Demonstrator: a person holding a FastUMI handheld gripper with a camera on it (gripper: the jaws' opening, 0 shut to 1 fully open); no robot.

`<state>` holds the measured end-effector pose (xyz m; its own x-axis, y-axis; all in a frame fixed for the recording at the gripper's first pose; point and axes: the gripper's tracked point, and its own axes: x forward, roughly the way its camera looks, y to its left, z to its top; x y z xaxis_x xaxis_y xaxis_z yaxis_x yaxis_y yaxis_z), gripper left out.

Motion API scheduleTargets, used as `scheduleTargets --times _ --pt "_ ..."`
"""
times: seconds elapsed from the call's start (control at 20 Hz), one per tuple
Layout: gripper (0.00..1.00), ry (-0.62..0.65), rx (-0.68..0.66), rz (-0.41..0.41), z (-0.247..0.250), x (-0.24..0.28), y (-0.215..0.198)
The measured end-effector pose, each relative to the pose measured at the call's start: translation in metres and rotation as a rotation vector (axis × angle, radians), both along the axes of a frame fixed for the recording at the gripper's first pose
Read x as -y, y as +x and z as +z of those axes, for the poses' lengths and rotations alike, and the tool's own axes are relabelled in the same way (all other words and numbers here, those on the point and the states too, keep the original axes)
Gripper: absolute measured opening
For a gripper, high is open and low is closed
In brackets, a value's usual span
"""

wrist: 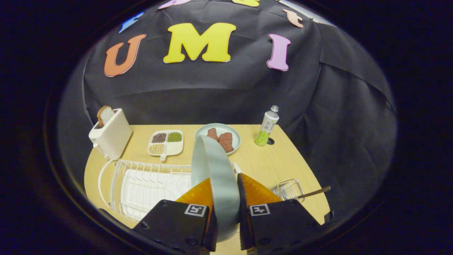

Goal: Take the plate from the dish rack, then take the spoon from the basket and place it into the plate.

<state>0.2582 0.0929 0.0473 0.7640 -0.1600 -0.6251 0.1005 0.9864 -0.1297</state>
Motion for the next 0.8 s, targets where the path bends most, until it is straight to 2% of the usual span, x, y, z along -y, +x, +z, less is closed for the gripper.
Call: scheduleTargets --times 0.2,0.45,0.6,0.8 --pt "0.3 0.108 0.049 0.072 0.017 -0.005 -0.034" --pt "0.3 0.254 0.059 0.172 0.014 0.0 -0.103" --pt "0.3 0.311 0.053 0.222 -0.012 0.009 -0.147" --pt "0.3 0.433 -0.004 0.222 -0.074 0.025 -0.19"
